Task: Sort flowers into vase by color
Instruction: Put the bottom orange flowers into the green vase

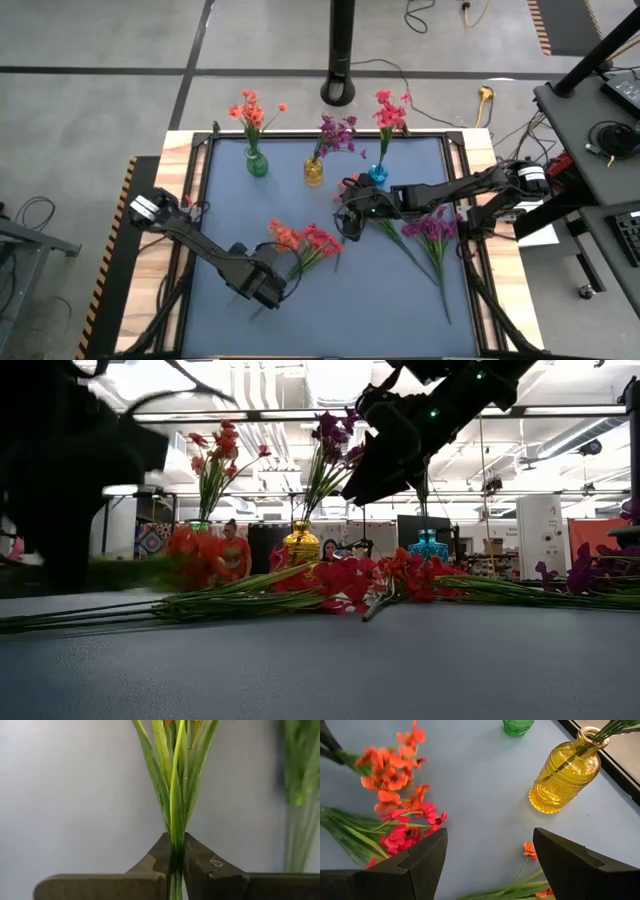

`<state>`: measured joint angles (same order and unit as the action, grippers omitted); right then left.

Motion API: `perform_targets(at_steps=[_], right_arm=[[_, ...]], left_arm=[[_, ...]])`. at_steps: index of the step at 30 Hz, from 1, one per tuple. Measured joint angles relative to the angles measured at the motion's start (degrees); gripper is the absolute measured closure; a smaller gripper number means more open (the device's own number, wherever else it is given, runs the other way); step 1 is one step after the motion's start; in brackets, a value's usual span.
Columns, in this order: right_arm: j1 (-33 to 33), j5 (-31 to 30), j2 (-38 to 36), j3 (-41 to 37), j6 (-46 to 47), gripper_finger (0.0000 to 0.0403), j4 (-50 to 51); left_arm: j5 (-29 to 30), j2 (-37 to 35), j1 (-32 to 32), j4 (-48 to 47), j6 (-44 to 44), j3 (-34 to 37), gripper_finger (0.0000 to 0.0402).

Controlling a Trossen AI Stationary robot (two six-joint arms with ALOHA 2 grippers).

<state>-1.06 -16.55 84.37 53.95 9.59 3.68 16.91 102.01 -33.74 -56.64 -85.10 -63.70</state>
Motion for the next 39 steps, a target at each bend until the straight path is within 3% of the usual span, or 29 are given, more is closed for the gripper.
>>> perform_targets(at_steps=[4,13,19,23,28,33,39], right_arm=[[-0.6,0.0,-2.8,0.0,0.2,0.0115,3.5],[-3.0,0.0,-11.3,-0.2,-0.1,0.0115,8.0],[-4.0,0.0,-13.1,-0.2,-0.6,0.0115,7.9],[-4.1,-0.1,-12.7,-0.3,-0.7,0.0115,7.7],[-4.1,-0.1,-11.7,-0.3,-1.3,0.0115,6.9],[-4.1,-0.2,-11.5,-0.3,-2.8,0.0115,4.0],[-4.0,-0.2,-11.5,-0.3,-3.7,0.0115,2.3]], left_arm=[[5.2,-5.6,-0.6,-1.7,0.2,0.0,0.0395],[24.6,-21.4,-1.5,-2.4,7.8,0.0,0.0396],[44.1,-30.3,-1.3,1.1,24.4,0.0,0.0397],[53.1,-35.4,0.6,4.9,34.3,-0.1,0.0397],[63.3,-40.2,4.2,7.0,39.7,-0.1,0.0397],[62.0,-41.5,10.0,10.7,48.9,0.0,0.0397],[43.9,-41.0,19.9,32.7,78.3,0.7,0.0397]])
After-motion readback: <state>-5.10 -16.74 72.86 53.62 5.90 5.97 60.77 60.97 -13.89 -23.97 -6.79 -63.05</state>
